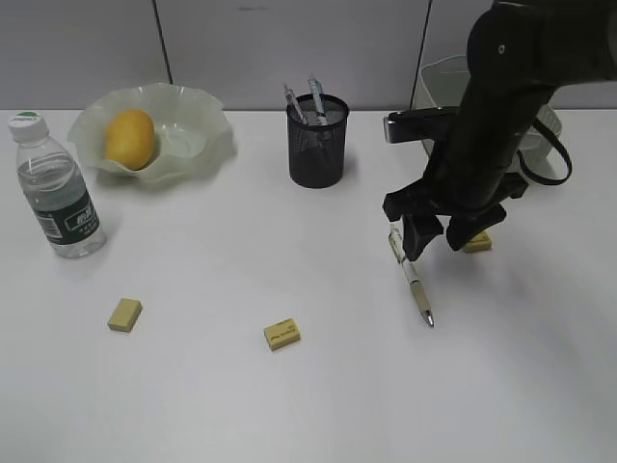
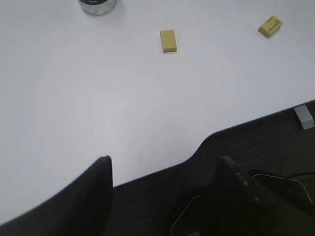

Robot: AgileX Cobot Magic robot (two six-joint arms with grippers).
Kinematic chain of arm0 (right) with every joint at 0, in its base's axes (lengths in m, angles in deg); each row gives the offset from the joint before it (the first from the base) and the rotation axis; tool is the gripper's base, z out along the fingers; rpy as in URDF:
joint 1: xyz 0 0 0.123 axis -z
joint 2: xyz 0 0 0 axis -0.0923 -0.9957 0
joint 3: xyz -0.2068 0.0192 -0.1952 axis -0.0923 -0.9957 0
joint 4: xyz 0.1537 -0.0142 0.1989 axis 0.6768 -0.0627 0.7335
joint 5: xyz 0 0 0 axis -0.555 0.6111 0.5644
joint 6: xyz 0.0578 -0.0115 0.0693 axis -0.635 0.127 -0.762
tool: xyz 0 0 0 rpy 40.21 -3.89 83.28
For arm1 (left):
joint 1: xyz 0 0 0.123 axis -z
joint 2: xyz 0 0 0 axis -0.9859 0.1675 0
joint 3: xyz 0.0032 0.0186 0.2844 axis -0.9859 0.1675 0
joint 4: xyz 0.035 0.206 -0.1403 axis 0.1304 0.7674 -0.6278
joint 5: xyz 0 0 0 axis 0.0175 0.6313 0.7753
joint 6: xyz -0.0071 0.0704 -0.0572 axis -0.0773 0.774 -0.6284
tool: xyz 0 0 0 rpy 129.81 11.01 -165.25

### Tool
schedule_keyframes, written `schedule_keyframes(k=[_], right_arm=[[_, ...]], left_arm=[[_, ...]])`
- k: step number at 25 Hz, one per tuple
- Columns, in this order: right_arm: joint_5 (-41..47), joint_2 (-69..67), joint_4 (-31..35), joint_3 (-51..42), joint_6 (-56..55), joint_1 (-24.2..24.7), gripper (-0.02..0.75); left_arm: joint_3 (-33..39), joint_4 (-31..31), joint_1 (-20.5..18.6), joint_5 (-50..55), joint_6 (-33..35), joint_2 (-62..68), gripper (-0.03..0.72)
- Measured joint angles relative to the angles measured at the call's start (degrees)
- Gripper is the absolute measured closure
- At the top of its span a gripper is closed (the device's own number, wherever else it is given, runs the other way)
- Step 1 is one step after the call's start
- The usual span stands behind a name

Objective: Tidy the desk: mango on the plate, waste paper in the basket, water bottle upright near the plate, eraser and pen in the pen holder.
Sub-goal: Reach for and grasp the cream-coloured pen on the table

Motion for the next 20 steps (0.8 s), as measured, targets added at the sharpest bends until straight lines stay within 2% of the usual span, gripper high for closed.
schedule_keyframes(k=[8,20], right_arm=[[-0.04,-5.49,0.43,3.26,-0.66,0.0,0.273],[-3.6,-8.19,0.61,3.26,-2.75,-0.06,0.359]], left_arm=[[0.0,-0.06,0.0,0.0,0.0,0.0,0.199],[0.0,-0.06,0.0,0.0,0.0,0.0,0.2]])
